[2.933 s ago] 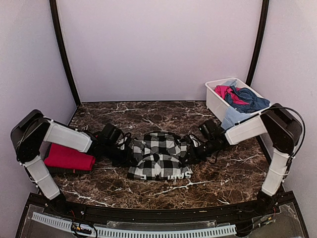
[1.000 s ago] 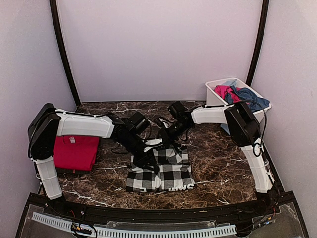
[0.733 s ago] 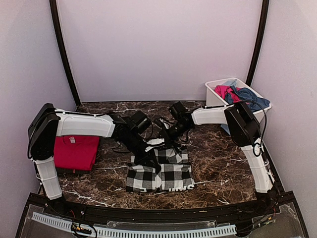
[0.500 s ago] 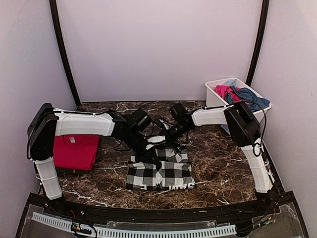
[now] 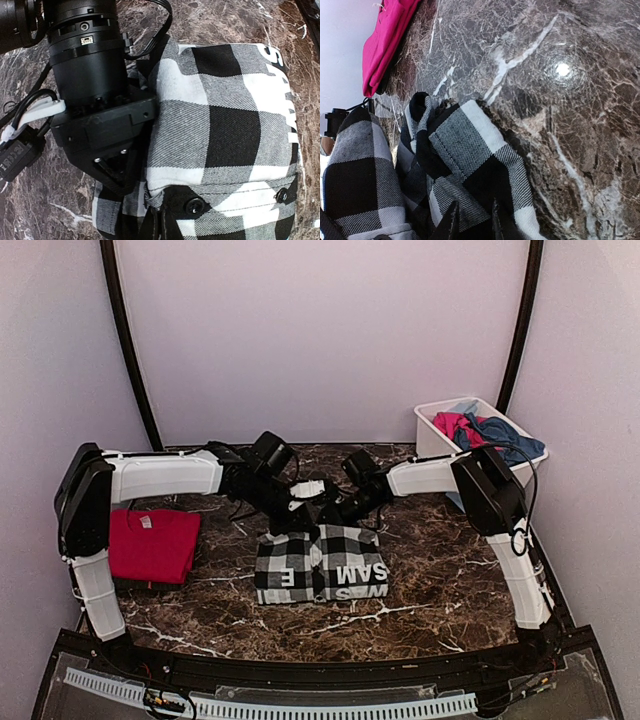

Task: Fold and stack the mixed laundry pile
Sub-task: Adjust the 2/3-rectangle-folded shirt at the center of the board.

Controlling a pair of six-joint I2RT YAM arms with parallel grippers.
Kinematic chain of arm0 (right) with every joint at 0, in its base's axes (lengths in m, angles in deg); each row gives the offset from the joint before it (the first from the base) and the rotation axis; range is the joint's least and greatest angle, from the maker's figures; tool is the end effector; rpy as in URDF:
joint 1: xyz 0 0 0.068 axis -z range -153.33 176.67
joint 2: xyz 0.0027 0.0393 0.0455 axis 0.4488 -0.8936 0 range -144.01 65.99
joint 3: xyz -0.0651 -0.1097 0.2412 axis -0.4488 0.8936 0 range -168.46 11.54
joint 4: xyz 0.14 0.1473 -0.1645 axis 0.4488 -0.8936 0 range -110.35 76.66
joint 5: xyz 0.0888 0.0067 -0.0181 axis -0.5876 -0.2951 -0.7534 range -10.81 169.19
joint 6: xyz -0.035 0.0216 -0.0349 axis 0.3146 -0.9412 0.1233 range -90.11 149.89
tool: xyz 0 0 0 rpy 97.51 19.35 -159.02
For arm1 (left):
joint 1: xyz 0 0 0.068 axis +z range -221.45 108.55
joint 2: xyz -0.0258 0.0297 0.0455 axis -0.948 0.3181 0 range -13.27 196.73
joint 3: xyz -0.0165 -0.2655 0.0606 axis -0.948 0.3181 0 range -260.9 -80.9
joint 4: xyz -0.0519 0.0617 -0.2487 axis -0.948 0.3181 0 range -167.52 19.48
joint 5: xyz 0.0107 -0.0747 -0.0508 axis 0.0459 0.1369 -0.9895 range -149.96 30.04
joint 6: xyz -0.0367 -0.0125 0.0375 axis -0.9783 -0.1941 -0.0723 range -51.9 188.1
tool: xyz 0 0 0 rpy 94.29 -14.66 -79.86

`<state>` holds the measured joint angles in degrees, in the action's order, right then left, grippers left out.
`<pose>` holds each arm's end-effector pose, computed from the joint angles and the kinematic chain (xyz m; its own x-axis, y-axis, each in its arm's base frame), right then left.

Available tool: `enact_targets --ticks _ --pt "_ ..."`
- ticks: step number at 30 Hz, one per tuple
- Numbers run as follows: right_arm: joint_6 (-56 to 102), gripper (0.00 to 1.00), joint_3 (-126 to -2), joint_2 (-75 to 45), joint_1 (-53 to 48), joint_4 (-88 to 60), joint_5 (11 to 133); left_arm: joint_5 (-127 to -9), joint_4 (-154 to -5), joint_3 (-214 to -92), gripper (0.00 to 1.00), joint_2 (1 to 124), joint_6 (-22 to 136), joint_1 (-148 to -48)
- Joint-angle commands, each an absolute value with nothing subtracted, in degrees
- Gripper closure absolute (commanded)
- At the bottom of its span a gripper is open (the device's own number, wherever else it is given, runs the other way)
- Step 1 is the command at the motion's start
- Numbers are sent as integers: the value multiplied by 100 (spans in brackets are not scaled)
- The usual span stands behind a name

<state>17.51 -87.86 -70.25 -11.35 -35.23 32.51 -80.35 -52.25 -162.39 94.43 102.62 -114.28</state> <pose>0.3731 0.3246 0.1131 -0.8121 -0.4481 -0.3737 -0.5589 0.4136 0.7187 0.2947 -0.2902 0.2266 -0.0216 0.7443 -0.6675 0.9813 0.1435 0.1283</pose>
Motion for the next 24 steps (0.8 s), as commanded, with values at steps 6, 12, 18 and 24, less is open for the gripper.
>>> enact_targets --ticks 6,12,18,24 --pt "1926 76 -9237 -6598 -1021 -4255 3630 -7619 -6100 -15708 100 9374 10829 -11431" --pt "2079 69 -9587 -6233 -834 -4569 3719 -7558 -6379 -15340 100 9475 10952 -11549" --pt "2242 70 -9605 -6177 -709 -4783 3771 -7501 -6516 -15112 100 9712 10929 -11944" --pt "2242 73 -9047 -5951 -734 -4582 3590 -7563 -6335 -14918 100 9616 10701 -12424"
